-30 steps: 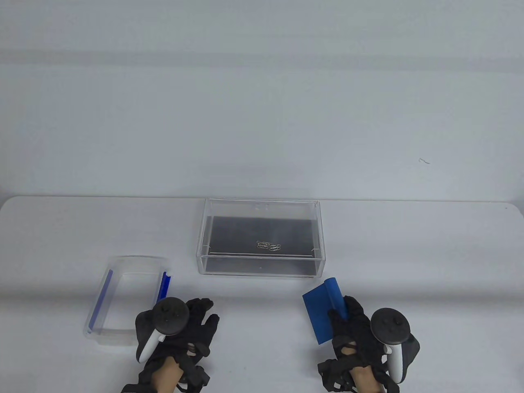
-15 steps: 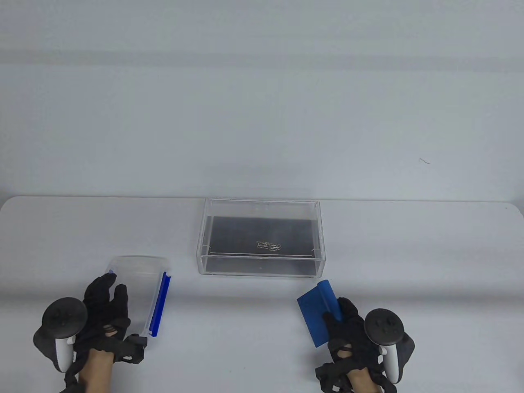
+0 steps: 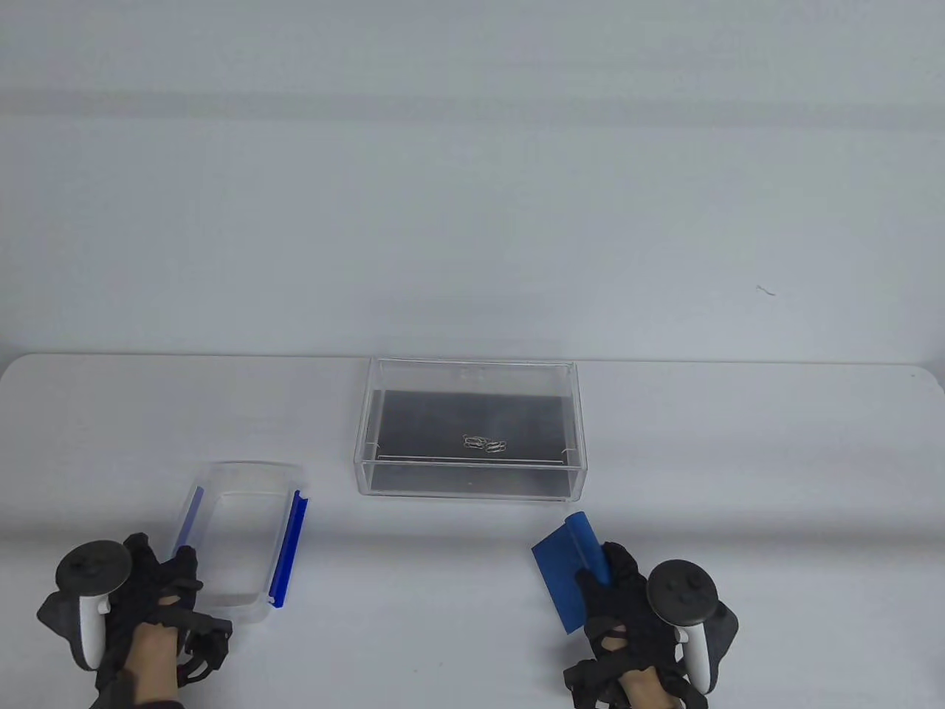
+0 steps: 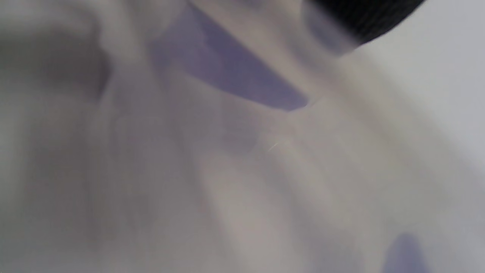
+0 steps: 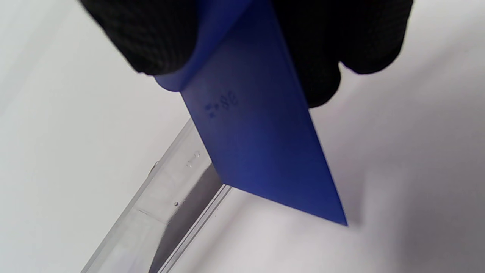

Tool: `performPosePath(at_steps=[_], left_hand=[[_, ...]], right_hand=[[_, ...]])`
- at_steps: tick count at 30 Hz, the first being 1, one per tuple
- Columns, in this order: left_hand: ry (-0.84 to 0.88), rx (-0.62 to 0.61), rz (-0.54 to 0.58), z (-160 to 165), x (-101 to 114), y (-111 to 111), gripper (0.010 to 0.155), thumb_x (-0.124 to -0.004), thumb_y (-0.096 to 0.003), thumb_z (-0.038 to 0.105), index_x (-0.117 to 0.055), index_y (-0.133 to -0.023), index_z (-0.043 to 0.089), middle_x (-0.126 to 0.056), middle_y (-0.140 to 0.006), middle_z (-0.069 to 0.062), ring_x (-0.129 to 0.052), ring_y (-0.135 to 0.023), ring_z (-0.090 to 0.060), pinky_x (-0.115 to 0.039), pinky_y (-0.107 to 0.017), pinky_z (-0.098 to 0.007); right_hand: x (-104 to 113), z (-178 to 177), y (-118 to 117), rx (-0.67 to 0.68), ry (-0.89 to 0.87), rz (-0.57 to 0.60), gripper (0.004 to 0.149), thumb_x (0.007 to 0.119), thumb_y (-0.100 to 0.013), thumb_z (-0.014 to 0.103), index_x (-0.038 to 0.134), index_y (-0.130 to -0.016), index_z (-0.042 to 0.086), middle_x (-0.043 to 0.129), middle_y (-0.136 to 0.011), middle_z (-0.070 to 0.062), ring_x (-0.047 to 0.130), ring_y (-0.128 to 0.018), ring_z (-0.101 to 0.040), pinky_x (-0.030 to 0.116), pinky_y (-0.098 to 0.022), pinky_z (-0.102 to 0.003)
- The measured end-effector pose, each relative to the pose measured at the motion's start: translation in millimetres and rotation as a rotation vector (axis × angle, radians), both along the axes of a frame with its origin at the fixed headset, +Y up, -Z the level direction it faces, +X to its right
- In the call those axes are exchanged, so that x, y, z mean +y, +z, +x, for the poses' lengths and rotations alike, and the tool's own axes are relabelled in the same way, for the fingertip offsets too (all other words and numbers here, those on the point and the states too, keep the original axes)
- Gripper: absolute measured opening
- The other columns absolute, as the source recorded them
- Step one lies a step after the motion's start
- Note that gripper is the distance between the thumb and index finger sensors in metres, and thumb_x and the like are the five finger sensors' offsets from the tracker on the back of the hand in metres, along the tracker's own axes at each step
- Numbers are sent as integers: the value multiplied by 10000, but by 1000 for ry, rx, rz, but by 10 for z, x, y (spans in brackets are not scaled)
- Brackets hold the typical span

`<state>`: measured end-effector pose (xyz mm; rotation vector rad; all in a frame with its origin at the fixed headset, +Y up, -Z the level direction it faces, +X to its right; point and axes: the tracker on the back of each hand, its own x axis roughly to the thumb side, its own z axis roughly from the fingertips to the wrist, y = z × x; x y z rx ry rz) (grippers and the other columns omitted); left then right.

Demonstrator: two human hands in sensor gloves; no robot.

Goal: Scrape paper clips from drawer organizer into plastic box

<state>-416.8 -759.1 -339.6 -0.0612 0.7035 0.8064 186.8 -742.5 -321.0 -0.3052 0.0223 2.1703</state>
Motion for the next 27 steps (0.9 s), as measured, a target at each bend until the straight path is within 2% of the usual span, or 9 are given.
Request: performPosePath(at_steps=[3,7,9,14,18,22,24,27], left_hand=[[9,5,-91,-80,-21,-66,843,-790,-464,455,-263,-1049,152,-168,-1056,-143,-175,-1020,-450,-332,-738,-608],[53,28,-157,-177,-67,-111,828,-805,-460,455,-319,-1053,141,-215,-1063,-150,-197,-1021,-458,-343,-738,-611],[76,1,-226,-202,-117,-134,815,-804,-464,460,-346,-1060,144,-225,-1071,-126,-162,-1021,-453,-327,-741,-611],[122,-34,-284,-221,-167,-178,720,-785,-479,417,-465,-1057,131,-248,-1080,-124,-119,-1022,-438,-285,-745,-605],[175,-21,-243,-204,-188,-148,632,-746,-485,395,-569,-1032,134,-256,-1079,-110,-97,-1016,-412,-242,-735,-599],[287,20,-146,-183,-193,-73,632,-724,-481,409,-586,-1014,99,-278,-1069,-126,-87,-1010,-385,-219,-724,-576],[371,39,-72,-140,-156,-32,640,-721,-480,408,-548,-1013,99,-331,-1061,-153,-127,-1010,-403,-268,-723,-585],[478,19,14,-31,-83,-3,653,-725,-479,399,-464,-1014,130,-385,-1043,-192,-285,-996,-483,-416,-706,-610]], right_hand=[[-3,-1,-13,0,16,0,654,777,-423,409,482,-956,171,781,-799,-66,885,-569,-233,727,-540,-456],[-18,4,-29,-3,37,-2,654,777,-423,409,483,-956,170,783,-798,-67,885,-568,-233,728,-539,-456],[-29,11,-41,0,52,7,652,777,-422,409,485,-955,173,784,-797,-66,885,-568,-233,727,-540,-456],[-29,28,-48,-6,80,19,650,779,-421,407,490,-954,173,786,-796,-67,886,-566,-235,728,-540,-457],[-27,38,-53,-8,83,20,651,778,-420,408,489,-954,174,785,-796,-66,886,-566,-235,727,-540,-457],[-25,56,-56,-9,78,24,650,777,-421,408,489,-955,174,784,-798,-67,886,-568,-235,727,-541,-457],[-22,67,-58,-8,74,26,652,778,-421,407,488,-956,174,783,-799,-67,885,-570,-236,726,-542,-458],[-11,93,-57,-10,74,32,651,778,-421,407,489,-955,174,783,-800,-68,885,-572,-237,726,-542,-459]])
